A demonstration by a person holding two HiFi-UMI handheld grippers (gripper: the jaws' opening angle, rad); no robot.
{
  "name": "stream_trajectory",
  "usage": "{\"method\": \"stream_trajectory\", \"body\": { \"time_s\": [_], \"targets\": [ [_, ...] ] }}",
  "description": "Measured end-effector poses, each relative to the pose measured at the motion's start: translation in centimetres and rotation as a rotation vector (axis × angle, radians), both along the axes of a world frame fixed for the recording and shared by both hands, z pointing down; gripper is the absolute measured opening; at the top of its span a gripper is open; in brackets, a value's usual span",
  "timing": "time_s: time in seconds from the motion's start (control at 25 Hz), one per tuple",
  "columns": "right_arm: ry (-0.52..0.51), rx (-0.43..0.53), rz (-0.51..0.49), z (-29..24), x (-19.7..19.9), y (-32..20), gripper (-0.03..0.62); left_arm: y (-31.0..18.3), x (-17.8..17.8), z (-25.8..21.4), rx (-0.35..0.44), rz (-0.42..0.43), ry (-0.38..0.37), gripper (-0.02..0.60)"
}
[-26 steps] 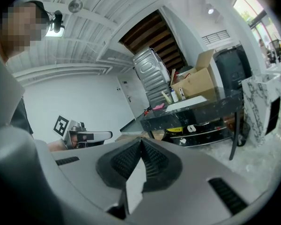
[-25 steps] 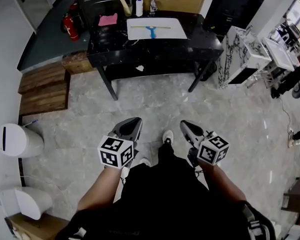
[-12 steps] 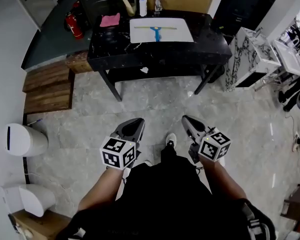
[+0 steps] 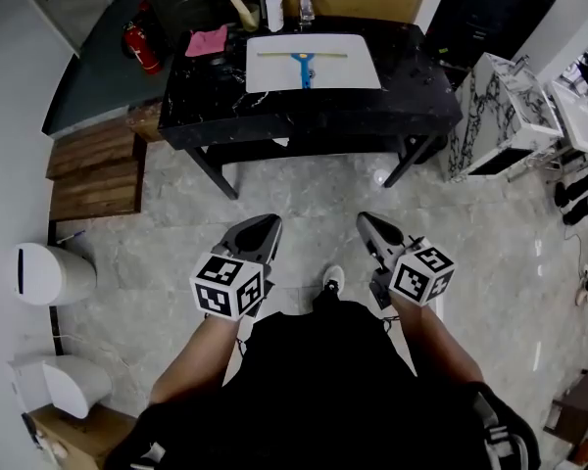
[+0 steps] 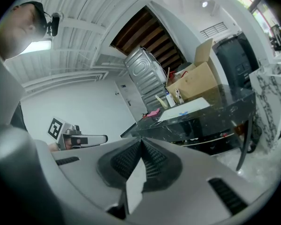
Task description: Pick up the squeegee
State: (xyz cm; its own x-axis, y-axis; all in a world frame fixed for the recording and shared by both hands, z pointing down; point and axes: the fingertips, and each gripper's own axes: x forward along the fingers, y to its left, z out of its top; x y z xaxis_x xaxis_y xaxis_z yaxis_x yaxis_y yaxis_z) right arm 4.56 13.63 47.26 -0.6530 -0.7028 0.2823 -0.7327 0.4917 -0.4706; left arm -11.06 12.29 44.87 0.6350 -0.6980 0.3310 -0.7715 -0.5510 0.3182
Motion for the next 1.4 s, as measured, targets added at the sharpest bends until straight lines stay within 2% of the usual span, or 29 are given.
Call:
{"method": "stream_trajectory", "body": {
  "time_s": [0.6, 0.92, 1.4],
  "targets": [
    [-0.009, 0.024, -0.067, -0.4, 6.0, -7.3, 0.009, -7.2, 5.7, -1.1, 0.014, -0.046, -0.018, 0.029],
    [0.005, 0.032, -0.135, -0.2, 7.9, -8.5, 0.009, -9.2, 9.3, -1.6, 0.030, -0.054, -0.020, 0.029],
    [0.001, 0.022, -0.160, 1.0, 7.7, -9.3, 0.009, -10.0, 8.7, -0.1, 0.004, -0.093, -0.028, 0.029]
  ]
}}
